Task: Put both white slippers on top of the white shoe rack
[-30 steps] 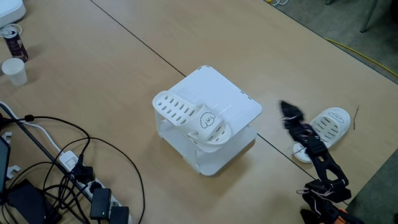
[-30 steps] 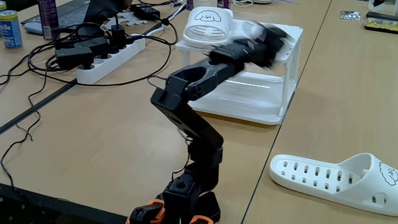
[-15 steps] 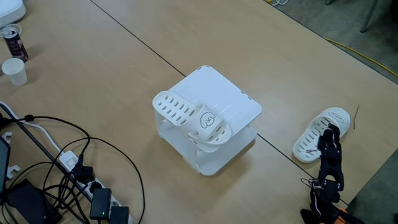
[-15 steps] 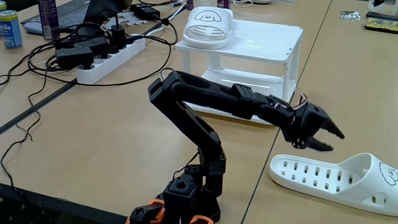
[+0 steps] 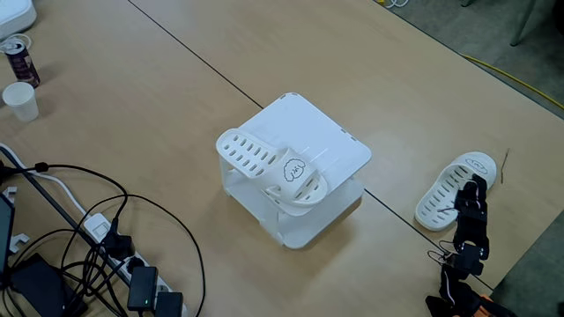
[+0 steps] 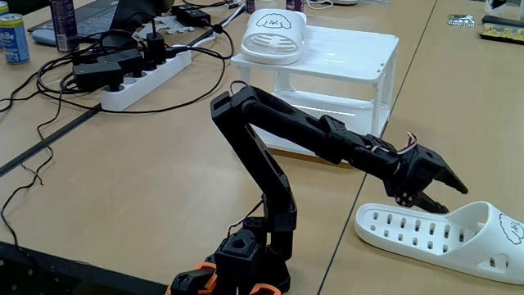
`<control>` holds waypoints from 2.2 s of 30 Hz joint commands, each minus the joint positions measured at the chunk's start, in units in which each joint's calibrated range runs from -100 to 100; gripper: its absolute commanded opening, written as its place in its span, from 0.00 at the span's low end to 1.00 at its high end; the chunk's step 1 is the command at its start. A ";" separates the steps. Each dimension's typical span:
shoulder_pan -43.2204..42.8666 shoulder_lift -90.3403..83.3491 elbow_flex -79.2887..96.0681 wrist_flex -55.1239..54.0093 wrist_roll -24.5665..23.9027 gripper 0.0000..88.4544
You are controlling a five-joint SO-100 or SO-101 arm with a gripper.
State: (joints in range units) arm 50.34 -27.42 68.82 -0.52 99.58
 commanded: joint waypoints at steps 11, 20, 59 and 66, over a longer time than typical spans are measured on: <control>6.24 0.79 3.75 -0.43 0.42 0.01; 5.34 3.57 7.36 -0.52 0.42 0.01; -20.57 5.00 10.70 -0.69 0.42 0.01; -21.64 13.83 2.94 -0.87 0.42 0.01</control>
State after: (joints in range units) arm 28.84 -16.29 77.45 -0.52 99.58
